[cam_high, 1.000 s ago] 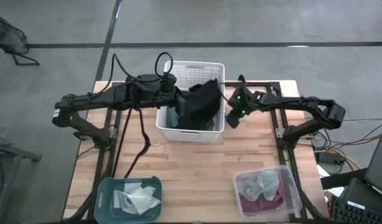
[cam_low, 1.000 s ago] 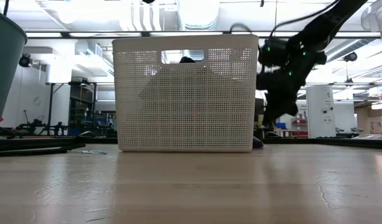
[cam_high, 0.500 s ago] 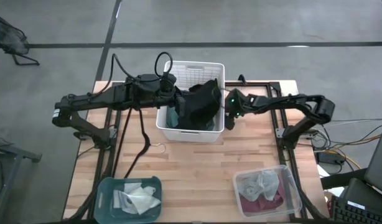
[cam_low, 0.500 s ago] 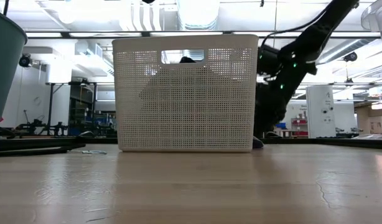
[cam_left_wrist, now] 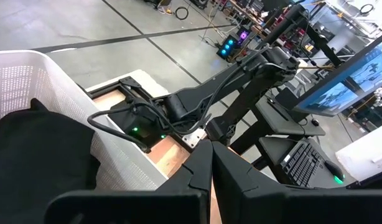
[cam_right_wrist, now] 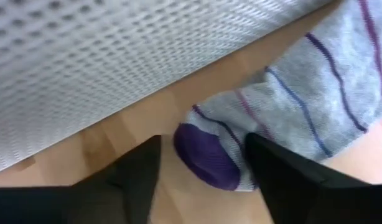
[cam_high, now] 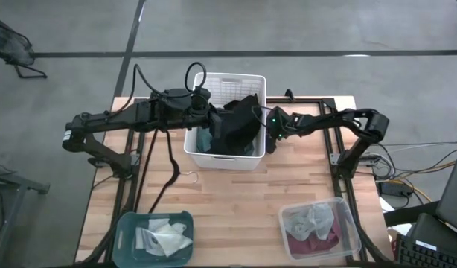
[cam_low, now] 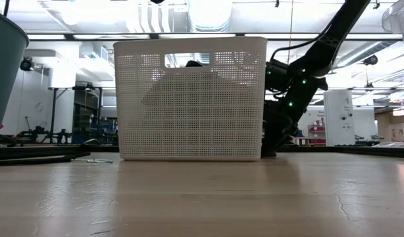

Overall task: Pick & Place Cloths
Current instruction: Put the gray sock into the dark blue bin

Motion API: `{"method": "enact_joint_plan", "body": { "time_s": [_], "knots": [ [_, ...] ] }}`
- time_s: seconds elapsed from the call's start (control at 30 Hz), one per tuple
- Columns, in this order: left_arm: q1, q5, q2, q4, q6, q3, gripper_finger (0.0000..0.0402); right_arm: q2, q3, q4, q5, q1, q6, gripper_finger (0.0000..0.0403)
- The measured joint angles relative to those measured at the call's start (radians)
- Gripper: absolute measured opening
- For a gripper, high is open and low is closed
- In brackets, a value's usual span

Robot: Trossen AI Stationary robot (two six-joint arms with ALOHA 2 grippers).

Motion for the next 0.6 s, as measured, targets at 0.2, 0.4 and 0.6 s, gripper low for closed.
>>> {"method": "enact_joint_plan", "body": {
  "time_s": [0.2,0.4,0.6],
  "knots": [
    [0.0,0.0,0.0,0.0,-0.001,0.0,0.0012,-0.042,-0.005,-0.02,0.015,-0.001,0.082,0.0093],
    [0.0,0.0,0.0,0.0,-0.001,0.0,0.0012,-0.058,-0.006,-0.066,-0.068,-0.003,0.202,0.0015],
    [0.0,0.005,0.0,0.0,0.026,0.0,0.0012,-0.129,-0.007,-0.142,-0.28,0.022,0.241,0.0011]
  ]
}}
